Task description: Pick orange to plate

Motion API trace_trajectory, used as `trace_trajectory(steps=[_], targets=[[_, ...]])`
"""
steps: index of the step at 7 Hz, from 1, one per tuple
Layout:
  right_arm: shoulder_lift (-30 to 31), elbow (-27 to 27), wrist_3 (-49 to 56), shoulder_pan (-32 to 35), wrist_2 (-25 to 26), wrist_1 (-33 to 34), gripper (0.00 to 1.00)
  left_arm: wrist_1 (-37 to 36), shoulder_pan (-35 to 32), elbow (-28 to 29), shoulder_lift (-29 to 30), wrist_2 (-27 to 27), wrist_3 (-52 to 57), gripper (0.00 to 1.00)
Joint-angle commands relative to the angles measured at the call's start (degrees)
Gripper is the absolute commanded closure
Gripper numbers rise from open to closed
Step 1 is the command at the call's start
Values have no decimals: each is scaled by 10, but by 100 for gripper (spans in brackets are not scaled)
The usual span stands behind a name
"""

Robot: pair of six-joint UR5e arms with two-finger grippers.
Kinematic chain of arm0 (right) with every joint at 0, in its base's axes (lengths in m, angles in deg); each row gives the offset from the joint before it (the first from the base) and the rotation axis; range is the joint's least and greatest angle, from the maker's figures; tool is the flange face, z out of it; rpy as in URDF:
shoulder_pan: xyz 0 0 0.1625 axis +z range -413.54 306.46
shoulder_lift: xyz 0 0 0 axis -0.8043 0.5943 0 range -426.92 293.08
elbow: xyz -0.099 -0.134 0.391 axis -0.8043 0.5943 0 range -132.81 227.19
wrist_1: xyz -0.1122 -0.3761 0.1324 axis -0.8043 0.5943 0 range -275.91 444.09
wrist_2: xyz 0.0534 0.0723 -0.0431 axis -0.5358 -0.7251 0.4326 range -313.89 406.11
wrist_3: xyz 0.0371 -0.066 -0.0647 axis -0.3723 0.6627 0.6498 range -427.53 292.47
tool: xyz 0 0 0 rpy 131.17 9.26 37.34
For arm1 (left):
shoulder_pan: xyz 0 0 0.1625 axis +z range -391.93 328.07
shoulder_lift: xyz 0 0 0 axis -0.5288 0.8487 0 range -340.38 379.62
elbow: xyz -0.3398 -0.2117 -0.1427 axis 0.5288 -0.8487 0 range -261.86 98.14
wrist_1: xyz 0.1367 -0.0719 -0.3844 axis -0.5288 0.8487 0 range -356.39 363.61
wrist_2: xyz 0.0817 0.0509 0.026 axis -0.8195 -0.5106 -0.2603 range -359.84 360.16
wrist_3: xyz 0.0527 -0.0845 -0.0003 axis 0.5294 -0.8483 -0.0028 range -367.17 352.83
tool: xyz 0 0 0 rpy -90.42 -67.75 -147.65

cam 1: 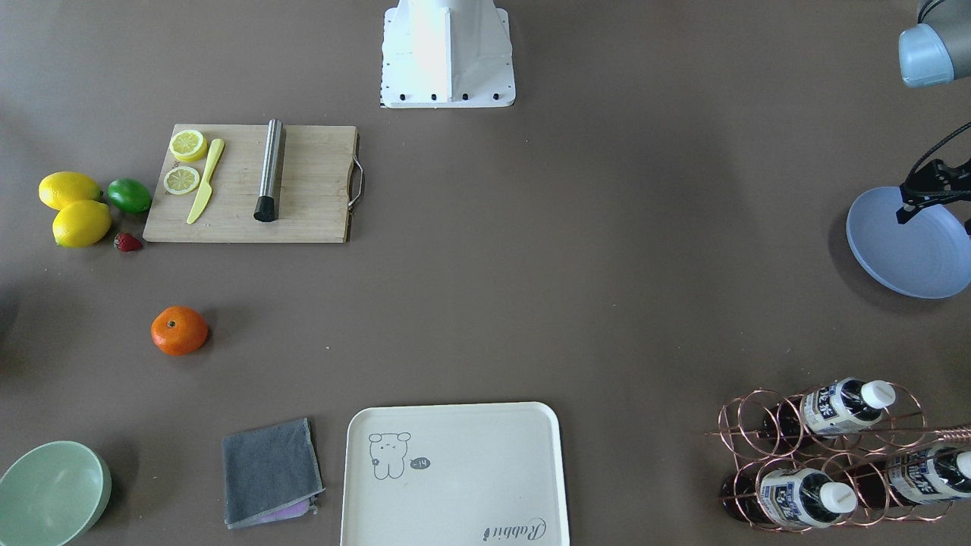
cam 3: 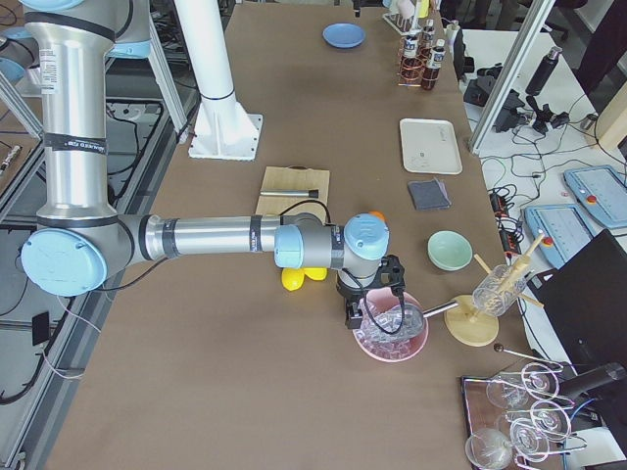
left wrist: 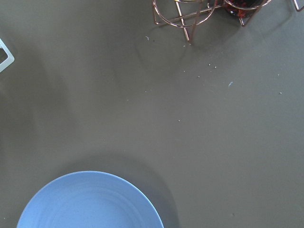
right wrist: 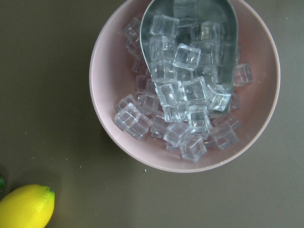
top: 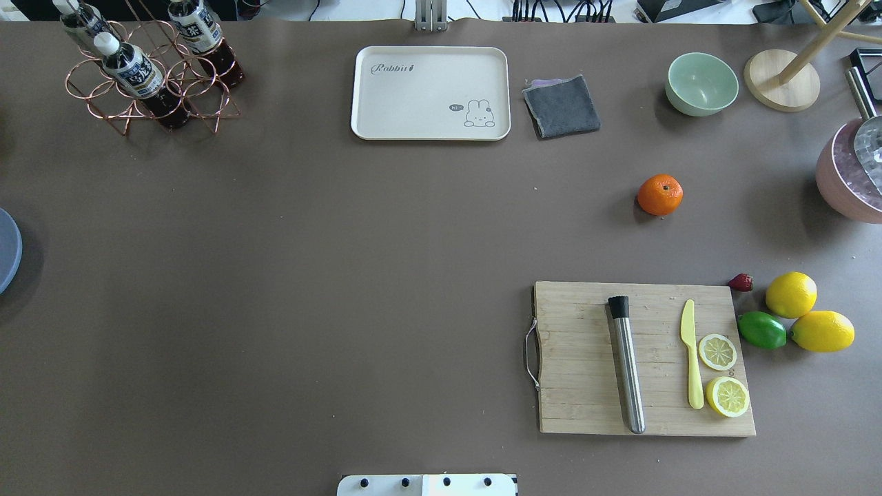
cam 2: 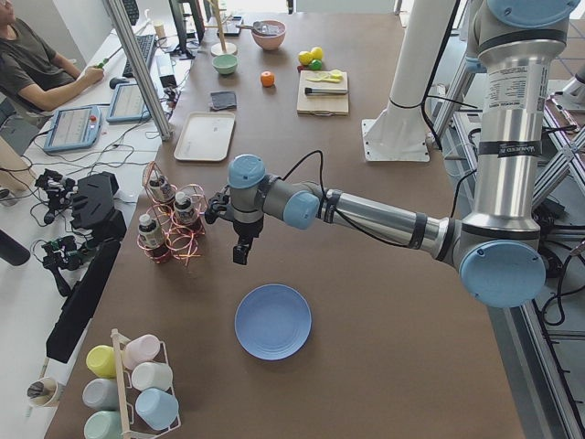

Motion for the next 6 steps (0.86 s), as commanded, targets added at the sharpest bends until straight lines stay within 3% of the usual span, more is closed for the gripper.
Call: trace_trajectory(steps=[1, 6], targets=[[3, -9, 0, 6, 0, 0, 0, 1, 0, 2, -3, 14, 0, 2], [4, -9, -1, 6, -1, 0, 0, 1, -24, 12, -11, 43, -50, 2]])
